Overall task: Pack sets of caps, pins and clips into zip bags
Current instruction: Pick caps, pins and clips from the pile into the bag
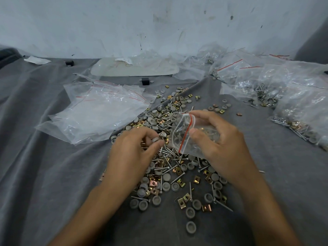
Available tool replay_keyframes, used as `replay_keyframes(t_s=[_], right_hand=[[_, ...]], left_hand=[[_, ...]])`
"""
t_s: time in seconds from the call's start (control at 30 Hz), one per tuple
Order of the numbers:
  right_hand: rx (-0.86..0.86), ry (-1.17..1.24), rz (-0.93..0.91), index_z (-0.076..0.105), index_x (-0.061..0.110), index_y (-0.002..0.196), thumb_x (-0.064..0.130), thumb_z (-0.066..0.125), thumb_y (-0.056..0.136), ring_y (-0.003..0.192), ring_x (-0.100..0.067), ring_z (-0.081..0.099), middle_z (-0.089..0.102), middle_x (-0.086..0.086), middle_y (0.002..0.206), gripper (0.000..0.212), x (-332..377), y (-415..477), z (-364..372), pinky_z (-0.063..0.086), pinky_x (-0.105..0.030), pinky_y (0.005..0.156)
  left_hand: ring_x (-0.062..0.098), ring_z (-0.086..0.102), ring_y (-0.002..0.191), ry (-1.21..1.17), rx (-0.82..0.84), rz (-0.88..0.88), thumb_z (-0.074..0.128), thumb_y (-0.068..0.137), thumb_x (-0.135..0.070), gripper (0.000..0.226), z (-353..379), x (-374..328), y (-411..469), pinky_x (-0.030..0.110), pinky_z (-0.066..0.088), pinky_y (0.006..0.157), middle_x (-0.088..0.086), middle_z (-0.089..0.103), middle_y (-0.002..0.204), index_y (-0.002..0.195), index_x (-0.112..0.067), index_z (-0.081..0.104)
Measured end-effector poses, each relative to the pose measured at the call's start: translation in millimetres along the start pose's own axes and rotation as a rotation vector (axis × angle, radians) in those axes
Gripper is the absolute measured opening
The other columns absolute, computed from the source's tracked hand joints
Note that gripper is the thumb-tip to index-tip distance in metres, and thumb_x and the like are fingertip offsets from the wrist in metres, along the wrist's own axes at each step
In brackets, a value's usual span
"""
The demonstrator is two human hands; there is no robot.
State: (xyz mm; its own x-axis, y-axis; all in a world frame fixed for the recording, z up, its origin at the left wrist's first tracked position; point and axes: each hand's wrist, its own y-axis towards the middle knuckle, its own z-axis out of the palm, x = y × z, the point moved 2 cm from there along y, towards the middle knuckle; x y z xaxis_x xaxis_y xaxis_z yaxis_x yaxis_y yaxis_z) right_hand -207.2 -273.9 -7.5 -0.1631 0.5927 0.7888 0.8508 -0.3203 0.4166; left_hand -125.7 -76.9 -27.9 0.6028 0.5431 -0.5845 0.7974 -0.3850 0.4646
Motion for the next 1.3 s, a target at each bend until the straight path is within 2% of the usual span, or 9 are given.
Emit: replay_keyframes(t_s=[0.1, 0.27, 0.4, 0.53, 0.6, 0.7, 0.97, 1.13, 1.3], right_hand=[[0.044, 0.009, 0.009, 0.066, 0.040, 0.125, 0.040, 0.063, 0.088, 0.107, 0.000, 0.066, 0.071, 0.020, 0.111, 0.037, 0.0, -1.2, 1.8, 0.059, -0.035, 0.088], [0.064, 0.023, 0.015, 0.066, 0.043, 0.123, 0.038, 0.063, 0.087, 0.104, -0.003, 0.068, 0.071, 0.020, 0.109, 0.036, -0.4, -1.6, 1.4, 0.060, -0.037, 0.086], [0.063, 0.017, -0.008, 0.066, 0.040, 0.123, 0.037, 0.065, 0.088, 0.105, -0.001, 0.067, 0.070, 0.023, 0.110, 0.035, 1.5, -0.9, 0.3, 0.059, -0.036, 0.089], [-0.073, 0.064, -0.005, 0.068, 0.036, 0.122, 0.034, 0.065, 0.091, 0.103, 0.007, 0.066, 0.070, 0.029, 0.108, 0.031, -2.8, 2.0, -6.4, 0.055, -0.017, 0.085], [-0.127, 0.096, 0.012, 0.068, 0.035, 0.122, 0.028, 0.067, 0.095, 0.103, 0.008, 0.066, 0.071, 0.027, 0.109, 0.028, -5.2, 3.0, -9.6, 0.052, -0.009, 0.081], [-0.141, 0.099, 0.021, 0.068, 0.034, 0.123, 0.028, 0.067, 0.095, 0.104, 0.007, 0.066, 0.071, 0.025, 0.110, 0.029, -6.0, 3.0, -10.7, 0.053, -0.011, 0.083], [-0.116, 0.058, 0.021, 0.067, 0.036, 0.123, 0.036, 0.063, 0.092, 0.107, 0.003, 0.066, 0.071, 0.024, 0.111, 0.031, -1.9, 2.5, -7.5, 0.057, -0.034, 0.093], [-0.096, 0.045, 0.018, 0.067, 0.037, 0.124, 0.036, 0.062, 0.091, 0.108, 0.002, 0.066, 0.070, 0.025, 0.111, 0.033, -1.7, 1.9, -6.7, 0.057, -0.033, 0.092], [-0.085, 0.040, 0.025, 0.067, 0.036, 0.124, 0.037, 0.062, 0.090, 0.106, 0.002, 0.066, 0.070, 0.026, 0.109, 0.034, -0.5, 1.5, -5.0, 0.057, -0.037, 0.091]], left_hand=[[-0.001, 0.055, 0.077, 0.003, -0.020, -0.031, 0.075, 0.085, -0.044, 0.009, -5.1, 3.7, 0.5, 0.025, 0.041, 0.063, -0.019, 0.060, 0.076, 0.088, -0.038, 0.068], [-0.001, 0.059, 0.094, -0.138, -0.013, 0.011, 0.058, 0.101, -0.040, 0.025, -11.1, -2.7, 7.5, 0.028, 0.049, 0.078, -0.020, 0.064, 0.096, 0.123, -0.036, 0.069], [0.004, 0.061, 0.089, -0.205, 0.169, 0.106, 0.052, 0.097, -0.047, 0.040, -6.1, -24.8, 19.0, 0.027, 0.051, 0.075, -0.018, 0.064, 0.097, 0.137, -0.040, 0.058], [0.003, 0.063, 0.080, -0.221, 0.016, -0.026, 0.058, 0.101, -0.031, 0.019, -13.8, -6.9, 43.0, 0.010, 0.047, 0.063, -0.019, 0.068, 0.089, 0.112, -0.045, 0.064], [0.001, 0.062, 0.084, 0.008, 0.041, -0.042, 0.059, 0.100, -0.025, 0.016, -15.6, 8.6, 55.9, 0.020, 0.050, 0.073, -0.020, 0.067, 0.093, 0.107, -0.035, 0.069], [0.018, 0.058, 0.103, 0.229, 0.225, -0.022, 0.061, 0.099, -0.029, 0.018, -3.9, 24.5, 60.7, 0.039, 0.048, 0.090, -0.003, 0.068, 0.111, 0.114, -0.027, 0.071], [0.025, 0.047, 0.124, 0.363, 0.327, -0.013, 0.059, 0.098, -0.045, 0.044, 16.0, 25.6, 60.4, 0.041, 0.041, 0.101, 0.001, 0.058, 0.135, 0.139, -0.031, 0.057], [0.025, 0.052, 0.115, 0.408, 0.309, 0.040, 0.058, 0.100, -0.038, 0.036, 19.1, 23.5, 63.4, 0.041, 0.042, 0.094, -0.001, 0.063, 0.127, 0.134, -0.028, 0.060], [0.017, 0.054, 0.104, 0.168, 0.166, 0.015, 0.063, 0.098, -0.029, 0.019, 9.8, 24.2, 55.7, 0.031, 0.036, 0.081, -0.008, 0.064, 0.108, 0.116, -0.028, 0.069]])
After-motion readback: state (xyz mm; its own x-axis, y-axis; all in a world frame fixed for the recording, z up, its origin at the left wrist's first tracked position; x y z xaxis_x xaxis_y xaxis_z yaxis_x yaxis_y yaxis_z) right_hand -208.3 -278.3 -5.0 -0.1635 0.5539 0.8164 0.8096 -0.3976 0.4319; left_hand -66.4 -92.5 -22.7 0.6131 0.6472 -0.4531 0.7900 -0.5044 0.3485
